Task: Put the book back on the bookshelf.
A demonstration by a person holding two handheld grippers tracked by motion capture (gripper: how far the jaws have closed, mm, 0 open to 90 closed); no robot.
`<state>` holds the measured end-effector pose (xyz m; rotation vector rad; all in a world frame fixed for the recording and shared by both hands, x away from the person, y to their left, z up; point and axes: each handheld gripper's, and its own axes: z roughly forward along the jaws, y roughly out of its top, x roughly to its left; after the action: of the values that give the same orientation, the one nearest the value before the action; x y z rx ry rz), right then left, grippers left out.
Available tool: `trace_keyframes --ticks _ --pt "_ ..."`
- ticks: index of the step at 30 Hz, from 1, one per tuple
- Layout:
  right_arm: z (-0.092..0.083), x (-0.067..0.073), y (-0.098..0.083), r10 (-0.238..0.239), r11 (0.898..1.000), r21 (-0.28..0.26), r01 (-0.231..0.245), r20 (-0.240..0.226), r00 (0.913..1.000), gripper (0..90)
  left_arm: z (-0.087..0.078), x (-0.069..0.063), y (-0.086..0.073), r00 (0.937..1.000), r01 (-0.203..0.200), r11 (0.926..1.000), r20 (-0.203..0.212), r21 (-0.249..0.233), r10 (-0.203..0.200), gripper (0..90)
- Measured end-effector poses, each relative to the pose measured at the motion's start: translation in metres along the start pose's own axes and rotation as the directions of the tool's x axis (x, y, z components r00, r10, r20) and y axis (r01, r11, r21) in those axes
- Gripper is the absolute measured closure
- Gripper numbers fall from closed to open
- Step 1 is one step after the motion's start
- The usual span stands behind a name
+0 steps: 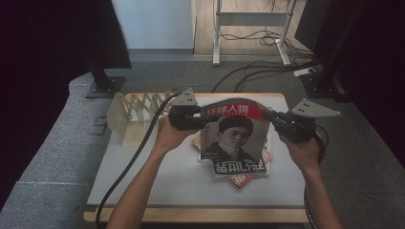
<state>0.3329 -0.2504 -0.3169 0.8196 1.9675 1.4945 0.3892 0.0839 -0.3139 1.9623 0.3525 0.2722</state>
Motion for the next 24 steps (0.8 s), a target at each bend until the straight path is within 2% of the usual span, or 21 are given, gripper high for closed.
trace_keyframes --ticks 2,4,6,14,24 --pt "0.0 0.0 0.0 0.0 1.0 0.001 0.0 -0.001 1.0 83.1 0.001 -0.001 0.003 0.9997 -0.016 0.9998 -0.019 0.014 0.016 72.1" --pt "0.0 0.0 0.0 0.002 1.0 0.001 -0.002 -0.002 1.0 82.9 0.001 -0.002 0.005 0.9987 -0.029 0.9994 -0.042 0.021 0.03 79.9" --pt "-0.001 -0.001 -0.001 0.005 1.0 0.002 -0.005 -0.003 1.0 82.6 0.001 -0.002 0.005 0.9989 -0.028 0.9994 -0.037 0.021 0.029 84.3" --pt "-0.003 -0.003 -0.004 0.012 1.0 0.018 -0.011 -0.006 0.9999 78.2 -0.001 -0.002 0.004 0.9992 -0.033 0.999 -0.021 0.029 0.034 85.9" --pt "-0.007 -0.012 -0.02 0.029 0.998 0.059 -0.03 0.028 0.9992 69.8 -0.005 0.0 0.005 0.9995 -0.03 0.9982 0.005 0.052 0.03 85.9"
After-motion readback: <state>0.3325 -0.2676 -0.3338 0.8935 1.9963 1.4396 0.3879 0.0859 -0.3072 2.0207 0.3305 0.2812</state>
